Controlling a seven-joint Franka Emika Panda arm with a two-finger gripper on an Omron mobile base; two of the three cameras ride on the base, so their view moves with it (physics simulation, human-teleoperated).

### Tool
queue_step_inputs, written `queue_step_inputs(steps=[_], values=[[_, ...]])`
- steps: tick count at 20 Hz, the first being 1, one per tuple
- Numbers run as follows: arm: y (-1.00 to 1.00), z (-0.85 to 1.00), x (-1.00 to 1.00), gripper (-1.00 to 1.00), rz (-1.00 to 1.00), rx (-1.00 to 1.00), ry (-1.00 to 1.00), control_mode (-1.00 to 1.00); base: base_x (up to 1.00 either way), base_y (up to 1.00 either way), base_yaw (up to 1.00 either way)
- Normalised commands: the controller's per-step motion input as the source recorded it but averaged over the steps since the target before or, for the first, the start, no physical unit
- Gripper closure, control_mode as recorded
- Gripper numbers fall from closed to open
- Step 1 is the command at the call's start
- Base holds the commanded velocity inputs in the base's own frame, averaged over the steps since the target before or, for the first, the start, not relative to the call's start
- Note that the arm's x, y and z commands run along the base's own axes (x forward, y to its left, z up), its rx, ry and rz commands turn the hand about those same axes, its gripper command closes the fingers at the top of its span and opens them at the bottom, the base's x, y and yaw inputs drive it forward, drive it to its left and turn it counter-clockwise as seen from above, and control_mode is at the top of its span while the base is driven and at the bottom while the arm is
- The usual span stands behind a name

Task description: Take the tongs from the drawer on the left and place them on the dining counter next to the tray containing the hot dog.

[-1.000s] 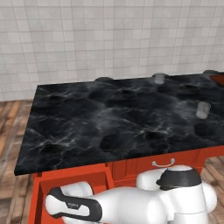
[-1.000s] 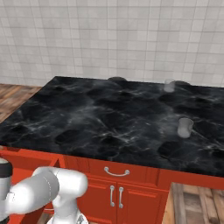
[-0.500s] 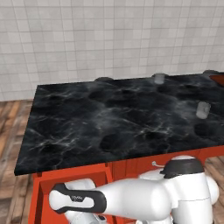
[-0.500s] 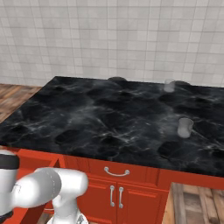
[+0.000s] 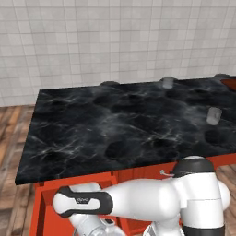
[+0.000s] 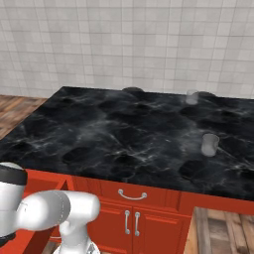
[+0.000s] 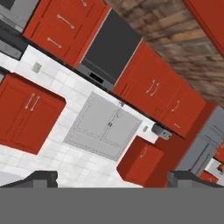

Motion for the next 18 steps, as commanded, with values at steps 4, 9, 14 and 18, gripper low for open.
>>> queue_step_inputs(steps=[4, 9, 14, 18], values=[[-0.09, 0.19, 0.01, -1.00, 0.00, -0.15, 0.00, -1.00, 0.00, 0.00, 0.00], [-0.05, 0.19, 0.04, -1.00, 0.00, -0.17, -0.04, -1.00, 0.00, 0.00, 0.00], [-0.02, 0.19, 0.16, -1.00, 0.00, -0.23, -0.14, -1.00, 0.00, 0.00, 0.00], [-0.03, 0.03, 0.04, -1.00, 0.00, -0.28, -0.32, -1.00, 0.00, 0.00, 0.00]])
